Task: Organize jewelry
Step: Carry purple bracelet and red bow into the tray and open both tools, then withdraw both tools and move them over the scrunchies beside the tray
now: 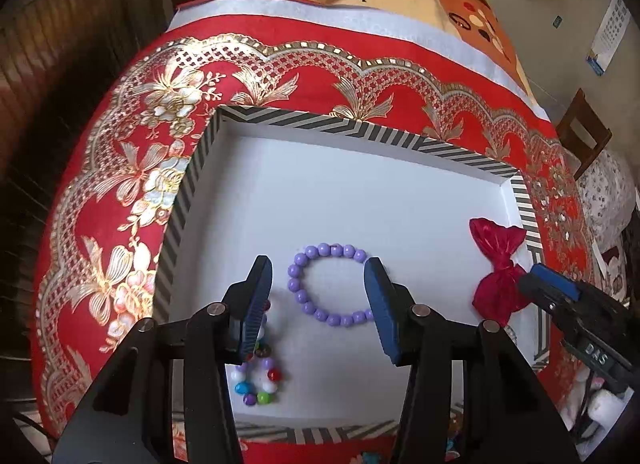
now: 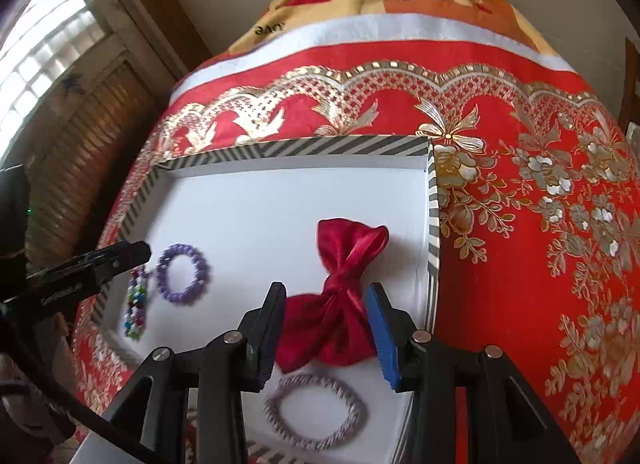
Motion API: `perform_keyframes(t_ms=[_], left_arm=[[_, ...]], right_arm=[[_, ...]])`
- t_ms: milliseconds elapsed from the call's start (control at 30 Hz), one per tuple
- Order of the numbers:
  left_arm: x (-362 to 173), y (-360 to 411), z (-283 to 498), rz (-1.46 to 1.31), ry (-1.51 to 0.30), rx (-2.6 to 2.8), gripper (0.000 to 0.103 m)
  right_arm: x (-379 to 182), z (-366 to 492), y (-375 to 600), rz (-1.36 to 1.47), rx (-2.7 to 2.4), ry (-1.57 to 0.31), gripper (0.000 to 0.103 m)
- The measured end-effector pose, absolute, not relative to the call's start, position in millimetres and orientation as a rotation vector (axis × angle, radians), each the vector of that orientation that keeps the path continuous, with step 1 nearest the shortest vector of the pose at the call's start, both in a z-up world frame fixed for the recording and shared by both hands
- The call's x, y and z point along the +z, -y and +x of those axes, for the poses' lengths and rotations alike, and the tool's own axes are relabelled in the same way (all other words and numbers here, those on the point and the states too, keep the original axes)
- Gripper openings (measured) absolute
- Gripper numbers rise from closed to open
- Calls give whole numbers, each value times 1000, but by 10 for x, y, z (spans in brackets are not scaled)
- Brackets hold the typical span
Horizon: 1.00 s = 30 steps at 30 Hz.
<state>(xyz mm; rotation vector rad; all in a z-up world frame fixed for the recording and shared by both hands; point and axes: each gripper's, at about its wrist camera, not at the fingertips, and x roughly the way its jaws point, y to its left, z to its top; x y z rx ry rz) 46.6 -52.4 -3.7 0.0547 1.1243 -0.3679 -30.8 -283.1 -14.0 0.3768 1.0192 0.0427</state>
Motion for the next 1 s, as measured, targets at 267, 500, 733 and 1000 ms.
perform_keyframes(t_ms=[267, 500, 733, 1000], left_arm=[[137, 442, 194, 76, -1081, -340, 47], [261, 355, -116, 115, -1052, -285, 47], [324, 261, -491, 104, -1041, -278, 47], [372, 167, -964, 73, -1040, -271, 47]], right_arm=[[113, -625, 2658, 336, 53, -979, 41], [267, -898, 2565, 309, 39, -951, 45], [338, -1228, 2493, 299, 46, -942, 45], [366, -1660, 2436, 279, 52, -950, 47]])
